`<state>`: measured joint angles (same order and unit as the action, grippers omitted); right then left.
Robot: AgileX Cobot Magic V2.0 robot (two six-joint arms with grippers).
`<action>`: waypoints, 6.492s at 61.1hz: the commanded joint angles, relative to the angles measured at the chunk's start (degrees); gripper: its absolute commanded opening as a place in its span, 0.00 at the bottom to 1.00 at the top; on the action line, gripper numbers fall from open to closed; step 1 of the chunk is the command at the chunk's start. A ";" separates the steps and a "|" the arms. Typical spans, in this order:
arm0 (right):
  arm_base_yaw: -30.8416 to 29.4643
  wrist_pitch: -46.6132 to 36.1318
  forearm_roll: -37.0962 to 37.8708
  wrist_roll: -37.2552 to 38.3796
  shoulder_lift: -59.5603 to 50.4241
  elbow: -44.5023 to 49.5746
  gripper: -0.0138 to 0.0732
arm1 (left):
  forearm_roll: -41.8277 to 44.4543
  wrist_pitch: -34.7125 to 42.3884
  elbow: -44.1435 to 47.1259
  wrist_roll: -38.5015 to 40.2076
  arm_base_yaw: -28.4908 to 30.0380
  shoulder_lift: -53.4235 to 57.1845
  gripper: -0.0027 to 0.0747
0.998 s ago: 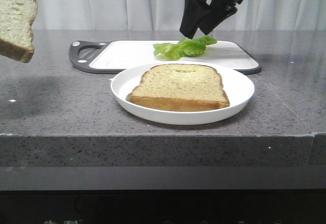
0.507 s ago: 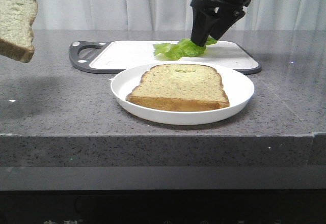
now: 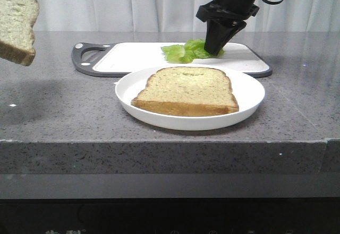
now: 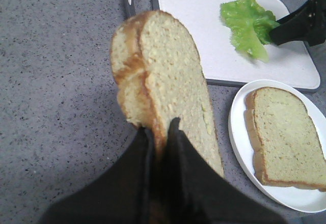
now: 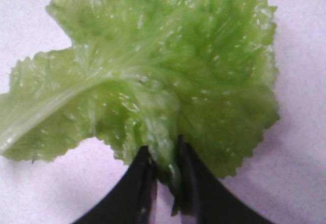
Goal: Left arm grabs bread, right arm adds lettuce
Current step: 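Carry the lettuce with the right gripper onto the bread on the plate, then open the right gripper and raise it away from the lettuce, then move the held bread slice with the left gripper over the lettuce and lower it, then open the left gripper and lift it off the bread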
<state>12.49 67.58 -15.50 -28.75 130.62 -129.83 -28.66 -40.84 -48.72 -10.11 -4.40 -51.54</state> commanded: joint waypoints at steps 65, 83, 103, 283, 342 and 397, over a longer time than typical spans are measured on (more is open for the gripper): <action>4.24 4.15 1.64 10.57 -29.37 13.61 0.09 | -1.53 3.94 -1.54 -0.10 0.17 0.72 0.01; 8.56 -15.49 2.64 10.63 -45.52 45.31 0.09 | -1.53 3.94 -1.54 -0.10 0.17 0.72 0.01; 9.08 -29.51 -1.84 9.78 -49.15 63.02 0.09 | -1.53 3.94 -1.54 -0.10 0.17 0.72 0.01; 13.46 -29.75 0.09 9.52 -96.61 82.22 0.09 | -27.28 1.83 -14.89 -10.30 -16.54 -18.94 0.01; 13.46 -28.00 0.09 9.52 -96.61 82.22 0.09 | -29.05 -4.48 -24.34 -13.24 -21.81 -42.88 0.23; 13.46 -27.54 0.09 9.52 -96.61 82.22 0.09 | -19.04 -10.25 -19.51 -13.24 -11.20 -22.35 0.16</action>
<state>25.99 43.50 -15.40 -18.75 34.04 -46.34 -45.74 -52.15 -68.05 -23.18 -16.32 -78.45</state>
